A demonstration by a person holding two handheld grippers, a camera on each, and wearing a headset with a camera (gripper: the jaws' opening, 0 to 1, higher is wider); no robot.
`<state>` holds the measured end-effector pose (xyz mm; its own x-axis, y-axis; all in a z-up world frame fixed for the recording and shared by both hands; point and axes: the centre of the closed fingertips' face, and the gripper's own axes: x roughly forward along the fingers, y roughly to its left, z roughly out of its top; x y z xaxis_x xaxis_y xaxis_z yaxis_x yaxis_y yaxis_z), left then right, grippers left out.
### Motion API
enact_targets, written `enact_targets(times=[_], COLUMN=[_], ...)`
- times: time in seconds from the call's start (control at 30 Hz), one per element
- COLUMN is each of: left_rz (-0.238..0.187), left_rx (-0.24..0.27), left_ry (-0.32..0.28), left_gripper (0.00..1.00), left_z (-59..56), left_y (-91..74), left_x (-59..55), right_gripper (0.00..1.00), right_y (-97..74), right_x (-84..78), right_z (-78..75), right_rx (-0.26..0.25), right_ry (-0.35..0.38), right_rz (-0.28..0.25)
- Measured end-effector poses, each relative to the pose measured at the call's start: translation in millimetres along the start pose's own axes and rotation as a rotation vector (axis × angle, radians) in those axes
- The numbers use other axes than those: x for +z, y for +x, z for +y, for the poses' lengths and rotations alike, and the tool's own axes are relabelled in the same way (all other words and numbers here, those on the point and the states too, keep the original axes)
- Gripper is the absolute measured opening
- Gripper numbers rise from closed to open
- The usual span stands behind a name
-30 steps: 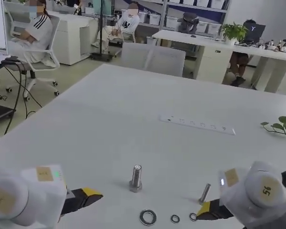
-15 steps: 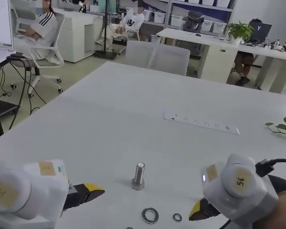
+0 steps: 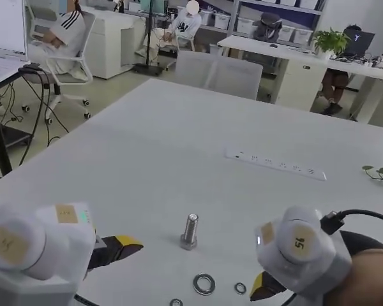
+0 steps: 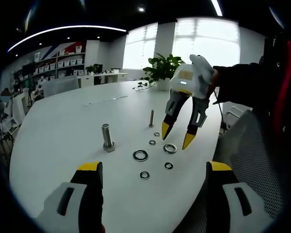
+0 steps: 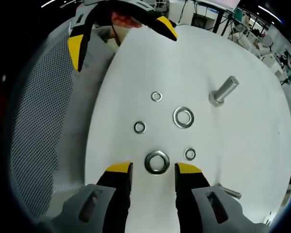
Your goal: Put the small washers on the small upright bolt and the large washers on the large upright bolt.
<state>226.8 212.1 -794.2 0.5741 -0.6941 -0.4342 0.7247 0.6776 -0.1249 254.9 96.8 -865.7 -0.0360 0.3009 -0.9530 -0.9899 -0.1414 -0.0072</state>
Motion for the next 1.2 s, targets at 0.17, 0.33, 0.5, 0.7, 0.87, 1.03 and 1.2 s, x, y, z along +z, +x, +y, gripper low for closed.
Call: enact_targets(times=[0.17,0.33,0.5,0.7,0.87,1.03,1.2], left_rz=[-0.003,-0.007,-0.015,-0.018,-0.018,-0.017,-0.014], left_rx=[0.003,0.007,0.009,0.01,0.007,0.009,0.009], left_ry=[0.0,-0.001,-0.004,-0.002,-0.001,-0.002,0.001], left_gripper=[0.87,0.87,0.87,0.87,0.87,0.87,0.87], left_z=[0.6,1.0,2.0,1.9,1.4,1.9,2.0], left_y=[-0.4,-0.8,-1.6,-2.2,-2.2,-2.3,-2.0], left_x=[0.5,1.5,2.5,3.1,3.0,3.0,2.7], right_gripper=[0.35,0.33,0.32,0.31,0.3,0.29,0.29], right_y=[2.5,6.9,9.7,13.2,13.7,13.8,13.6], right_x=[1.6,0.6,-1.0,-3.3,-3.6,-3.0,-3.0], right_z=[-1.0,-1.6,-3.2,-3.9,-3.4,-4.0,-4.4], right_rx=[0.004,0.008,0.007,0.005,0.009,0.009,0.015], right_ry=[-0.006,-0.016,-0.017,-0.023,-0.019,-0.014,-0.012], right_rz=[0.01,0.034,0.053,0.078,0.079,0.076,0.08])
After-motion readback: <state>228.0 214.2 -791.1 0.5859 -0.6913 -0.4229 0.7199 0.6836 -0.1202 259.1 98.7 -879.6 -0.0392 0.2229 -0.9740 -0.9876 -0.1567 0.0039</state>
